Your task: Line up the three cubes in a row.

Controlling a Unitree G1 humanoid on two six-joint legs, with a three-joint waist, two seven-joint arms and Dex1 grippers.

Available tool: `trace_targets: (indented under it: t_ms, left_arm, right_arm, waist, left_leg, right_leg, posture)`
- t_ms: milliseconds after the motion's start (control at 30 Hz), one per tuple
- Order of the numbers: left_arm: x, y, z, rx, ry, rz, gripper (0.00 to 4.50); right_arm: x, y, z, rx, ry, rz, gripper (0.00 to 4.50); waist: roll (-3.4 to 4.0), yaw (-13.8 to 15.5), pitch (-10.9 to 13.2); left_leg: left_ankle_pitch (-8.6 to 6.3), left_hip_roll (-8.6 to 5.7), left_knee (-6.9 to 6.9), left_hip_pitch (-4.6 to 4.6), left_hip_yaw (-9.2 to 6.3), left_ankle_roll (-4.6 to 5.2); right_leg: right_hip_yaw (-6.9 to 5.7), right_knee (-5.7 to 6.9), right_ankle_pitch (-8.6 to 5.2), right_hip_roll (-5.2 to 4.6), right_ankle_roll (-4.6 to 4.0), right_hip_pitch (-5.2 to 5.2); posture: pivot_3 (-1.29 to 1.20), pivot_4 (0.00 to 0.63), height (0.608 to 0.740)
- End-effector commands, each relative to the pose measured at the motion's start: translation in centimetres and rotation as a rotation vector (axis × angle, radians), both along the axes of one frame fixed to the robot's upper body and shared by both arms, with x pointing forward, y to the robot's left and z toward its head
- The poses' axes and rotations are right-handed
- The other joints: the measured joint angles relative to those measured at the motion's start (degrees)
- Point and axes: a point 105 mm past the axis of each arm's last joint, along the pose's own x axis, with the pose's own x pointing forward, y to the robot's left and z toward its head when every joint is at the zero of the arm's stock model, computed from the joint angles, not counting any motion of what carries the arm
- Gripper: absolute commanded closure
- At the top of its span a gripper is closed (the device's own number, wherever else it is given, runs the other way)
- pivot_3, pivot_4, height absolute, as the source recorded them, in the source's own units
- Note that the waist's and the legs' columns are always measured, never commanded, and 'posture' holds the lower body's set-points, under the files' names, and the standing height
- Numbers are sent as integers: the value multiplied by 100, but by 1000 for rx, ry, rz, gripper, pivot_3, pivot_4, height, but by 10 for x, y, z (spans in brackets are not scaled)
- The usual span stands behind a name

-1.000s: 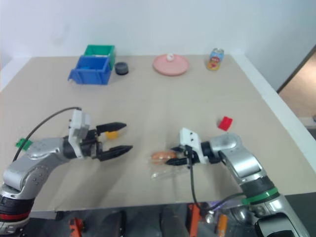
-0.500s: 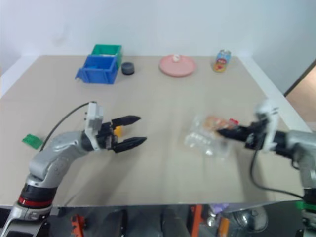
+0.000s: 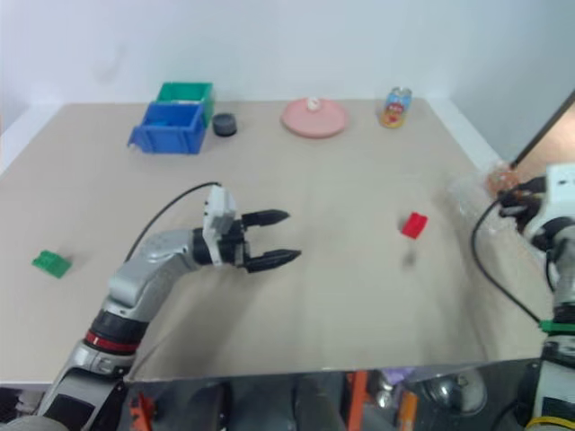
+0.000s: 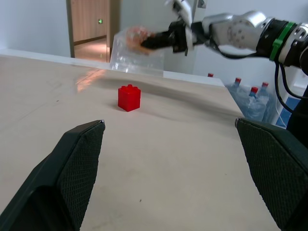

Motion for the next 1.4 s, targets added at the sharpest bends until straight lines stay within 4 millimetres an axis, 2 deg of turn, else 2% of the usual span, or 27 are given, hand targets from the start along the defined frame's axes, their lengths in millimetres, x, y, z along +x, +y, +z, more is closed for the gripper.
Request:
trace_targets:
  t_ms: [33, 100, 133, 200, 400, 633, 767, 833, 900, 967, 1033, 1233, 1400]
  left_arm:
    - [4, -1, 9, -1, -57, 29, 0]
    - [6, -2, 10, -6, -59, 45, 0]
    - [7, -2, 10, -12, -57, 52, 0]
    - [7, -4, 10, -15, -55, 60, 0]
    - [5, -8, 9, -33, -44, 71, 0]
    - [4, -7, 7, -45, -33, 80, 0]
    - [3, -8, 5, -42, -26, 83, 0]
    - [1, -10, 2, -30, -22, 75, 0]
    - [-1, -11, 0, -18, -24, 67, 0]
    - [-2, -12, -1, -11, -36, 61, 0]
    - [-3, -12, -1, 2, -63, 57, 0]
    - [-9, -13, -5, 39, -133, 16, 0]
    - [-7, -12, -5, 45, -132, 1, 0]
  right_arm:
    - [6, 2, 4, -121, -15, -15, 3635]
    - [10, 4, 1, -153, -9, -22, 3635]
    - [12, 7, 1, -147, -14, -6, 3043]
    - [16, 14, 3, -170, -14, 26, 2427]
    - [23, 15, 23, -118, -69, 25, 426]
    - [25, 18, 41, -91, -122, 47, 426]
    - [25, 16, 59, -65, -206, 21, 426]
    - [23, 22, 73, 37, -277, 56, 426]
    - [19, 37, 78, 118, -298, 148, 426]
    - [11, 54, 76, 111, -273, 249, 426]
    - [1, 69, 63, 76, -196, 311, 426]
    - [-24, 81, 30, 77, -91, 223, 426]
    - [-40, 99, 19, 97, -91, 187, 426]
  waist:
    - [9, -3, 0]
    - [11, -3, 0]
    - [11, -3, 0]
    - [11, -5, 0]
    - [12, -12, 0]
    - [13, -8, 0]
    - [14, -12, 1]
    - [15, -10, 1]
    - [14, -10, 1]
    - [14, -6, 1]
    - [14, -1, 0]
    - [23, 24, -2]
    - [22, 4, -2]
  left_leg:
    - [0, 0, 0, 1, 0, 0]
    - [1, -2, 1, 2, -1, 1]
    - [1, -3, 3, 1, -1, 1]
    - [1, -6, 7, 0, 1, 0]
    - [4, -6, 8, 2, 0, 5]
    - [4, -6, 6, 1, 0, 5]
    - [4, -6, 7, 2, 0, 5]
    - [4, -6, 7, 2, -1, 5]
    - [4, -6, 7, 1, -1, 5]
    - [4, -6, 2, 1, -4, 5]
    - [4, -5, 1, 1, -6, 5]
    - [4, -7, 3, -5, -11, 6]
    - [5, -6, 9, 0, -9, 6]
  right_leg:
    - [0, 0, 0, 0, 0, 0]
    - [0, 0, 2, 0, 2, 2]
    - [1, 0, 2, -1, 3, 3]
    - [7, 0, 5, -3, 8, 4]
    - [7, 0, 10, -2, 9, 5]
    - [6, 0, 9, -2, 9, 5]
    - [7, 0, 10, -2, 9, 4]
    - [6, 0, 10, -2, 8, 5]
    - [7, 0, 10, -2, 9, 5]
    - [5, 0, 7, -1, 10, 7]
    - [2, 0, 6, 0, 9, 7]
    - [-2, 0, 0, -3, 5, 4]
    - [2, 1, -6, 0, -18, 5]
  posture:
    - [0, 150, 740]
    - [0, 150, 740]
    - [0, 150, 740]
    - [0, 150, 740]
    - [0, 150, 740]
    - [0, 150, 740]
    - [0, 150, 740]
    - [0, 150, 740]
    - [0, 150, 740]
    - [0, 150, 740]
    - [0, 150, 740]
    - [0, 150, 740]
    - [0, 150, 740]
